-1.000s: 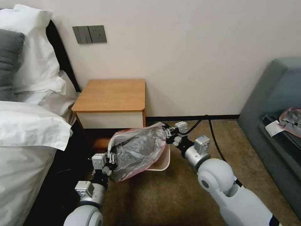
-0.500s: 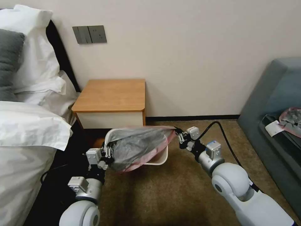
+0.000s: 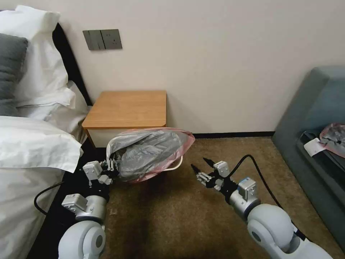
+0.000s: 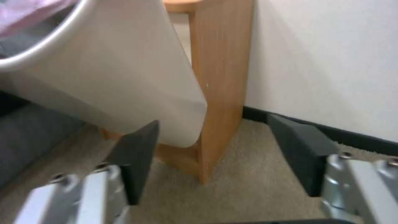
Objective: Pick up the garbage bag from the table and place it over the trash can.
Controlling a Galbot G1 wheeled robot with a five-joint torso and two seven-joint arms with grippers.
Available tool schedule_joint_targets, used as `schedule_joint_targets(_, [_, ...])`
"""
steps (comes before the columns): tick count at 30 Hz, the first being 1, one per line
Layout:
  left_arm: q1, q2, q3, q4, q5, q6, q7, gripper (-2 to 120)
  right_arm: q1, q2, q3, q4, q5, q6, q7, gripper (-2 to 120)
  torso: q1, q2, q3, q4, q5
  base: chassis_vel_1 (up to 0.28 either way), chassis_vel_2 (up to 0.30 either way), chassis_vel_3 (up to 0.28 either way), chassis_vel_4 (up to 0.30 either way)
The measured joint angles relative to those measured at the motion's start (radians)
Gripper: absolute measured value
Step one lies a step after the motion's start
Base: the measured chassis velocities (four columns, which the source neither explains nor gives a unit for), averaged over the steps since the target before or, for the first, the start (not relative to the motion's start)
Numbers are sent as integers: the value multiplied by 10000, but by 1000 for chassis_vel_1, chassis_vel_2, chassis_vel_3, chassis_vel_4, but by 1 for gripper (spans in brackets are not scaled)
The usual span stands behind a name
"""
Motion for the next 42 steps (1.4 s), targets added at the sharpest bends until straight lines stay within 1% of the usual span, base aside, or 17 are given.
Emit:
schedule_joint_targets(4, [-13,-30,-103,104,-58,0,-32,8,-354,389,232,683,154,6,295,86,0,0,0,0,-3,0,0,0,0])
schedule_joint_targets(6, [-82,-53,-206,217,-136,-4,-66,8,-676,755,334,1201,237,36,486,96,0,0,0,1,-3,0,0,0,0])
schedule_joint_targets(9, [-148,-78,-229,298,-191,-6,-87,8,-910,1104,338,1539,581,111,616,99,0,1,0,0,-3,0,0,0,0])
schedule_joint_targets(10, [-178,-103,-245,338,-234,-10,-112,8,-1032,1540,281,1814,1614,225,919,100,1,0,0,-1,-4,0,0,0,0])
schedule_joint_targets(12, [-179,-109,-246,341,-251,-11,-118,8,-1034,1751,243,1900,2155,269,1081,100,0,0,0,-1,-3,0,0,0,0])
schedule_joint_targets(14, [-179,-125,-247,340,-301,-12,-126,8,-958,2315,125,1978,3345,490,1429,100,0,1,0,0,-4,0,0,0,0])
schedule_joint_targets(15, [-171,-127,-237,280,-358,-11,-128,8,-796,2944,34,1807,4052,823,1534,100,0,0,0,-1,-4,0,0,0,0])
schedule_joint_targets(16, [-171,-127,-237,280,-358,-11,-128,8,-796,2944,34,1807,4052,823,1534,100,0,0,0,-1,-4,0,0,0,0])
schedule_joint_targets(18, [-169,-147,-227,165,-435,2,-127,8,-598,3673,7,1308,4338,980,1482,100,0,0,0,-2,-1,0,0,0,0])
schedule_joint_targets(20, [-169,-153,-223,134,-454,10,-127,8,-557,3800,5,1219,4383,987,1474,99,0,0,1,-1,0,0,0,0,0])
schedule_joint_targets(23, [-74,-204,-208,-93,-610,56,-127,8,-35,5172,29,-1,4719,978,1194,99,1,0,0,0,-3,0,0,0,0])
schedule_joint_targets(28, [58,-216,-230,-298,-915,135,-131,8,303,5733,182,-859,4778,1020,860,99,0,0,1,0,-1,0,0,0,0])
schedule_joint_targets(36, [70,-189,-256,-358,-1050,196,-151,8,277,5880,200,-940,4661,1147,333,97,0,0,0,0,-2,0,0,0,0])
schedule_joint_targets(38, [91,-218,-210,-346,-1051,198,-151,8,331,5942,184,-956,4620,1196,145,86,0,1,0,-1,-2,0,0,0,0])
schedule_joint_targets(39, [91,-218,-210,-346,-1051,198,-151,8,331,5942,184,-956,4620,1196,145,86,0,1,0,-1,-2,0,0,0,0])
schedule_joint_targets(41, [143,-237,-186,-331,-1041,199,-152,8,385,5952,158,-1022,4548,1267,-44,76,1,0,0,0,-2,0,0,0,0])
schedule_joint_targets(42, [143,-237,-186,-331,-1041,199,-152,8,385,5952,158,-1022,4548,1267,-44,76,1,0,0,0,-2,0,0,0,0])
